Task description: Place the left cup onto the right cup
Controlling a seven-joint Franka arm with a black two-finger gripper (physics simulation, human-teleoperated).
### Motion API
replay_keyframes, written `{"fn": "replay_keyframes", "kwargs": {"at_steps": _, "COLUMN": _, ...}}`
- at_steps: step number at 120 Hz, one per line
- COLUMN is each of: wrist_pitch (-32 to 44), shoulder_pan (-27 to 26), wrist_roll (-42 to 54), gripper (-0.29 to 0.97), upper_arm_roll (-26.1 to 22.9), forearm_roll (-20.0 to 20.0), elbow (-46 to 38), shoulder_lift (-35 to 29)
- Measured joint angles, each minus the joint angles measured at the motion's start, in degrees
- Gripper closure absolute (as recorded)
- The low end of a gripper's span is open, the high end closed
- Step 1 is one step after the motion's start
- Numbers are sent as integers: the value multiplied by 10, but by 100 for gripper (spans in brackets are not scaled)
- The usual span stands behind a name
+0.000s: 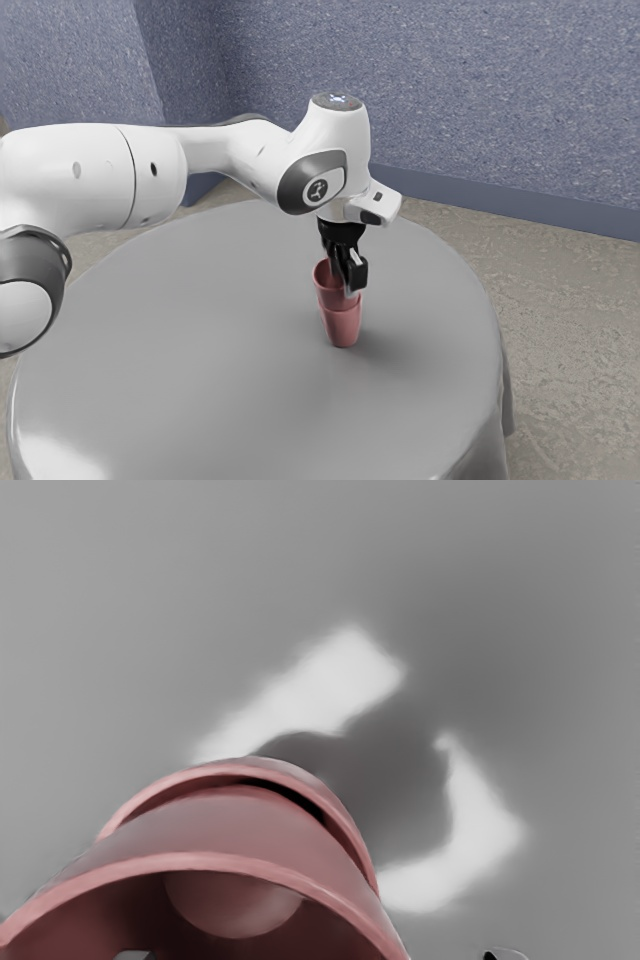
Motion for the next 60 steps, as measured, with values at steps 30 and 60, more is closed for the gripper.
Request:
{"fn": "replay_keyframes", "kwargs": {"at_steps": 30, "wrist_pitch": -1, "shoulder_pan": 0, "wrist_roll": 2, "gripper": 8, "upper_arm_roll": 0, "forearm_roll": 0, "elbow": 2, "shoulder_lift": -2}}
{"fn": "replay_keyframes", "kwargs": {"at_steps": 60, "wrist_pitch": -8, "shoulder_pan": -1, "wrist_roll": 3, "gripper": 4, "upper_arm_roll": -3, "forearm_roll": 1, "elbow": 14, "shoulder_lift": -13}}
